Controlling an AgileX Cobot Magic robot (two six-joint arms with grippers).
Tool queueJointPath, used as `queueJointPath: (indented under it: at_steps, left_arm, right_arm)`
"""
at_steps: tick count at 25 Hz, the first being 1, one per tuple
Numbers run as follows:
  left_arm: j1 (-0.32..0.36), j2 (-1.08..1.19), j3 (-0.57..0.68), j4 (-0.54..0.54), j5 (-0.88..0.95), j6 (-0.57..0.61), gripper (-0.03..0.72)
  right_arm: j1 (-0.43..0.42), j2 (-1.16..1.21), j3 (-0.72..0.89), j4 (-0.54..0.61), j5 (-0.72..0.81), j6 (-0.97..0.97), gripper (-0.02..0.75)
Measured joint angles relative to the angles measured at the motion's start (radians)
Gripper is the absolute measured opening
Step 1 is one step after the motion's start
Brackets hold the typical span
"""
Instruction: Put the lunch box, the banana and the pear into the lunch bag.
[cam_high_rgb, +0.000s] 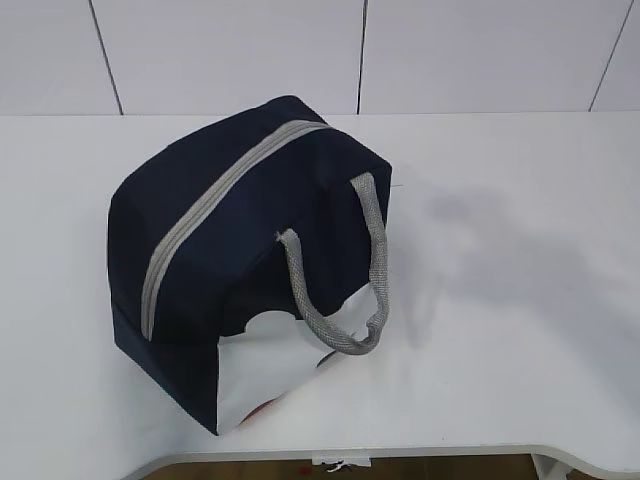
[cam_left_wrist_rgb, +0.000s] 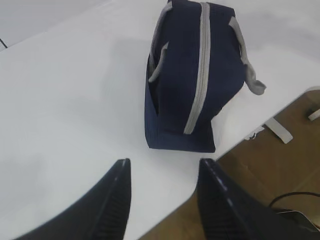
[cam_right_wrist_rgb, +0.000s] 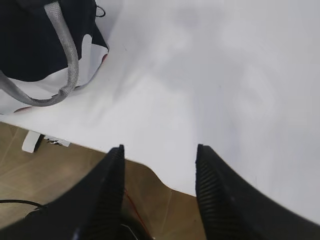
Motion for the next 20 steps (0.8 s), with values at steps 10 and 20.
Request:
queueJointPath:
  at_steps: [10,20]
  left_arm:
    - [0.000,-0.313,0.272,0.000,0.002,0.000,0.310]
    - [0.000,-0.603,0.485,-0.010,-0.007,0.000,0.287]
  right_arm:
    - [0.000,-0.300,0.183,-0.013,0.005,-0.002,0.356]
    - [0.000,-0.620,0.417,-0.017,0.002,-0.011,0.356]
